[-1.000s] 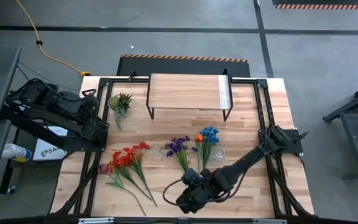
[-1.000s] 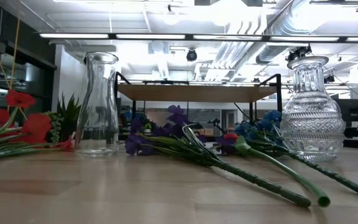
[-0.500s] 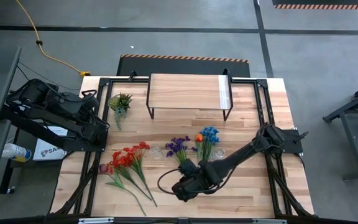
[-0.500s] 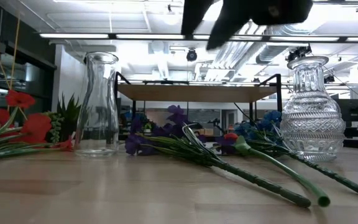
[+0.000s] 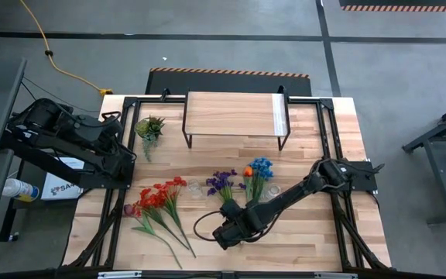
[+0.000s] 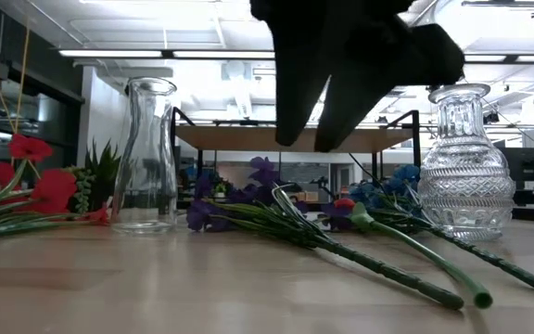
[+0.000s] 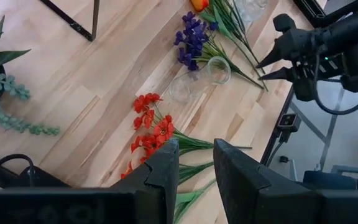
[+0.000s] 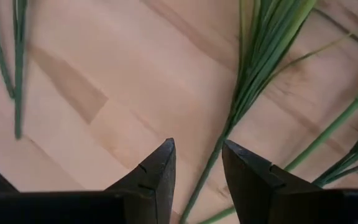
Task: Pick and place flowers into a vace then onto a shelf
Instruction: Put the purple flower into the left transparent flower vase
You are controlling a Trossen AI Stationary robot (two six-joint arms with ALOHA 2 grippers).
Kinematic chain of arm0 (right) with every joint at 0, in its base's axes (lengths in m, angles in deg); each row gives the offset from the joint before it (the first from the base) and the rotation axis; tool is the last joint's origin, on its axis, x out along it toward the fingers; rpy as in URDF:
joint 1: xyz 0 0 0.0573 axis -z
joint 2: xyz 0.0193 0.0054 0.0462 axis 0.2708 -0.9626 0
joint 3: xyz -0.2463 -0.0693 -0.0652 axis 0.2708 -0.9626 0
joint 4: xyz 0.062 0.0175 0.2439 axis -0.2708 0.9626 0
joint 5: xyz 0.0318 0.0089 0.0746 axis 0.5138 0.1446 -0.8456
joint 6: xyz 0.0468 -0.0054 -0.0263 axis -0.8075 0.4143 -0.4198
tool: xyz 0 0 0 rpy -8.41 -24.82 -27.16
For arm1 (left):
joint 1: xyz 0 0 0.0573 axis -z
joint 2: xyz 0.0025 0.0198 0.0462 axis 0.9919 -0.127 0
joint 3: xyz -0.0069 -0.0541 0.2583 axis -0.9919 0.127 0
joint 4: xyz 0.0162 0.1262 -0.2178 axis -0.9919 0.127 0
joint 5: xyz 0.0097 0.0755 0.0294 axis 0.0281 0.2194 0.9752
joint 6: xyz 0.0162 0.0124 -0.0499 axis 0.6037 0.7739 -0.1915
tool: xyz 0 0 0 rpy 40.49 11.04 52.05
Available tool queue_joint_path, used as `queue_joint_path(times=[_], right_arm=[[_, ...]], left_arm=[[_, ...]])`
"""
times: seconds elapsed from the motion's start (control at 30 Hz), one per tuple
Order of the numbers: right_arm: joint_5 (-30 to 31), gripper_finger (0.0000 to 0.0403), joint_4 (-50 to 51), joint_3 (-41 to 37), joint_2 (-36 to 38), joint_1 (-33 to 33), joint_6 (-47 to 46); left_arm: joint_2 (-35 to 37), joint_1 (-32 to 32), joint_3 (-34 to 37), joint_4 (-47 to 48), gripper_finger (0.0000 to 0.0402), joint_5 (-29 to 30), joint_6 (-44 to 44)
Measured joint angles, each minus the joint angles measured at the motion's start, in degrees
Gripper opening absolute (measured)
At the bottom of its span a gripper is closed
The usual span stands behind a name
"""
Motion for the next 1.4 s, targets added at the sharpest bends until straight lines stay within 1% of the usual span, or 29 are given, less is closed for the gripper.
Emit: queue_joint_path(times=[0.17, 0.53, 0.73, 1.1, 1.27, 1.4], right_arm=[[-0.08, 0.0124, 2.70, 0.00, 0.00, 1.42, 1.00], [-0.08, 0.0124, 2.66, 0.00, -0.34, 1.96, 1.93], [-1.67, 0.0124, 1.93, 0.00, -1.85, 1.96, 1.97], [0.03, 0.0124, 1.70, 0.05, -2.28, 2.32, 2.77], [-3.00, 0.0124, 1.19, 0.07, -4.97, 2.72, 3.46], [-3.91, 0.0124, 0.00, 0.00, -6.34, 2.82, 3.44]], left_arm=[[0.00, 0.00, 0.00, 0.01, 0.0136, 0.00, 0.01], [0.00, 0.00, 0.00, 0.08, 0.0136, -0.02, 1.09], [0.00, 0.00, 0.00, 0.10, 0.0136, 0.24, 1.26], [-0.01, 0.00, 0.00, 0.13, 0.0136, 0.38, 1.26], [-0.02, 0.00, 0.00, 0.14, 0.0136, 0.37, 1.26], [-0.02, 0.00, 0.00, 0.14, 0.0136, 0.37, 1.24]])
